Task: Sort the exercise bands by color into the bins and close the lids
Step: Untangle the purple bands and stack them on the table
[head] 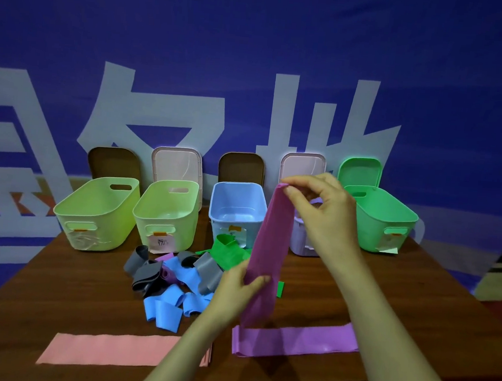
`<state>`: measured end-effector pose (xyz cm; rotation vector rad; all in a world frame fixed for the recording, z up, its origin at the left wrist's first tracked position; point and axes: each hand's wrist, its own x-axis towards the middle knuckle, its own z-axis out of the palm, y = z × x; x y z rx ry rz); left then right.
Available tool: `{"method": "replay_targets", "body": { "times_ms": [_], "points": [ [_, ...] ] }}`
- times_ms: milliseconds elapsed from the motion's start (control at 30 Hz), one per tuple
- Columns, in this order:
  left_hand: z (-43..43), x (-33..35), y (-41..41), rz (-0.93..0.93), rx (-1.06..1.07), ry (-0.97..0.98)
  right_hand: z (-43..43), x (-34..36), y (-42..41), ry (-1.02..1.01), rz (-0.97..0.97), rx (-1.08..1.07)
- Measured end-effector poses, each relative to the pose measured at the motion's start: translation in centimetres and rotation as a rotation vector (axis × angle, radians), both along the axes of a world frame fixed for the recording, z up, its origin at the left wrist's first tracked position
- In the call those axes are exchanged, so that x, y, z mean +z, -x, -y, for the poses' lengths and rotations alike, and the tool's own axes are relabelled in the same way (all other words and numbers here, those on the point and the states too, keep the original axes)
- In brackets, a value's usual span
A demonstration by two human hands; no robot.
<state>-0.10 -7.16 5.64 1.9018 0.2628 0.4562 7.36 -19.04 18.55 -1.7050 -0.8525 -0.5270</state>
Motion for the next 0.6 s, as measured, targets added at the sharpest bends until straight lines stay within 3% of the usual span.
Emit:
{"method": "replay_targets", "body": {
  "times_ms": [167, 333, 467, 600],
  "points": [
    [-0.1, -2.1, 0.0, -0.041, -0.077, 0.13, 0.6, -0.4, -1.7, 0.091, 0.143, -0.289],
    [-1.3, -3.1, -0.7, -0.052, 0.047, 0.105, 1.6, -1.5, -4.7, 0.176, 0.055, -0.303],
    [-2.3, -3.8, -0.8, -0.084, 0.006, 0.105, 3.0, -3.1, -5.8, 0.195, -0.042, -0.318],
    [-2.6, -4.7, -0.6, -0.108, 0.021, 0.246, 4.2, -4.2, -6.9, 0.193, -0.068, -0.353]
  ]
}}
